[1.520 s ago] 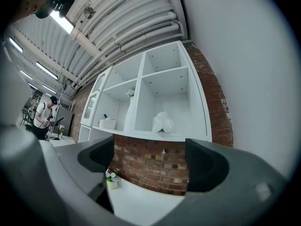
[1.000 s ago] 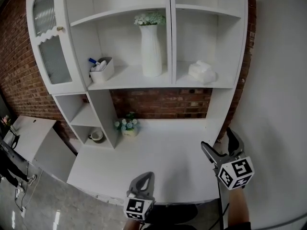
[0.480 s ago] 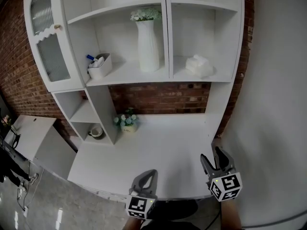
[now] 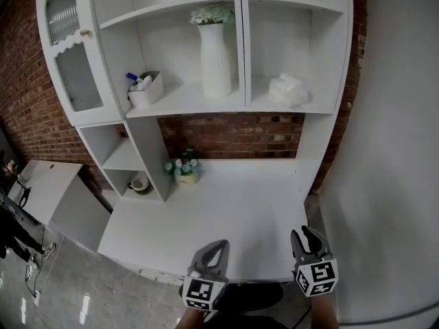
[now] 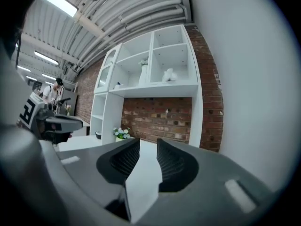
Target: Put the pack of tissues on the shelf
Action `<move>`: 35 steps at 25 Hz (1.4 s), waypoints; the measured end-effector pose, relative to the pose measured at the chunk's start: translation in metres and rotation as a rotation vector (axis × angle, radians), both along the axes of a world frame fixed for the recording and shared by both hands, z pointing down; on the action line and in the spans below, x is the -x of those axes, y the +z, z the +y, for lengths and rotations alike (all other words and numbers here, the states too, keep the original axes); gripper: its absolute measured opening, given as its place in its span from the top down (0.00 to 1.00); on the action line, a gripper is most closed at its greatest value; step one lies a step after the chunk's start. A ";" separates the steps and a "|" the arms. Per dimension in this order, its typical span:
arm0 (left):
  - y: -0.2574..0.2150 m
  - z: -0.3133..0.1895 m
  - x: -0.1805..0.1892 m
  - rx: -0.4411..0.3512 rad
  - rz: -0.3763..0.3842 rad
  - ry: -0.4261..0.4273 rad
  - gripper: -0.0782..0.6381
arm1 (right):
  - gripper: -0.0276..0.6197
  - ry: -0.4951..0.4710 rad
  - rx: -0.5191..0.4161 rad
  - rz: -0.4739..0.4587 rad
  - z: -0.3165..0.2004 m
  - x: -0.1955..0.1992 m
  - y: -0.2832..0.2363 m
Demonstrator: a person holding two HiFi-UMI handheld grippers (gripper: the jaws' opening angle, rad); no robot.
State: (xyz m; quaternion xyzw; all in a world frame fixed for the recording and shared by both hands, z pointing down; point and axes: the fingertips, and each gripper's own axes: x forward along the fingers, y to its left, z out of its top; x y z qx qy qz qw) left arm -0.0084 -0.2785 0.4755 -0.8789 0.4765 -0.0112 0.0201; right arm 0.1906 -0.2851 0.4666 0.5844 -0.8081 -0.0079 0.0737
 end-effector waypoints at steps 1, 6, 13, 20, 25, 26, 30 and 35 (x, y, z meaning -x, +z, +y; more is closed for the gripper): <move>0.000 0.001 0.000 -0.001 0.001 0.001 0.87 | 0.78 0.007 0.010 0.030 0.000 0.000 0.005; 0.003 0.006 -0.004 -0.015 0.025 0.024 0.87 | 0.89 0.010 0.013 0.074 0.004 0.003 0.015; 0.006 0.005 -0.007 -0.009 0.020 0.025 0.87 | 0.95 -0.006 -0.017 0.128 0.010 0.010 0.020; 0.010 0.003 -0.007 -0.008 0.011 0.019 0.87 | 0.95 -0.019 -0.026 0.132 0.010 0.014 0.020; 0.014 0.003 -0.007 -0.003 0.007 0.021 0.87 | 0.95 -0.031 -0.030 0.170 0.011 0.019 0.021; 0.015 0.002 -0.006 -0.002 0.005 0.017 0.87 | 0.95 -0.032 -0.037 0.186 0.011 0.020 0.021; 0.018 0.001 -0.002 -0.002 0.001 0.000 0.87 | 0.95 -0.021 -0.049 0.217 0.008 0.024 0.018; 0.020 0.001 0.003 -0.004 -0.009 0.002 0.87 | 0.95 -0.001 -0.039 0.205 0.006 0.023 0.019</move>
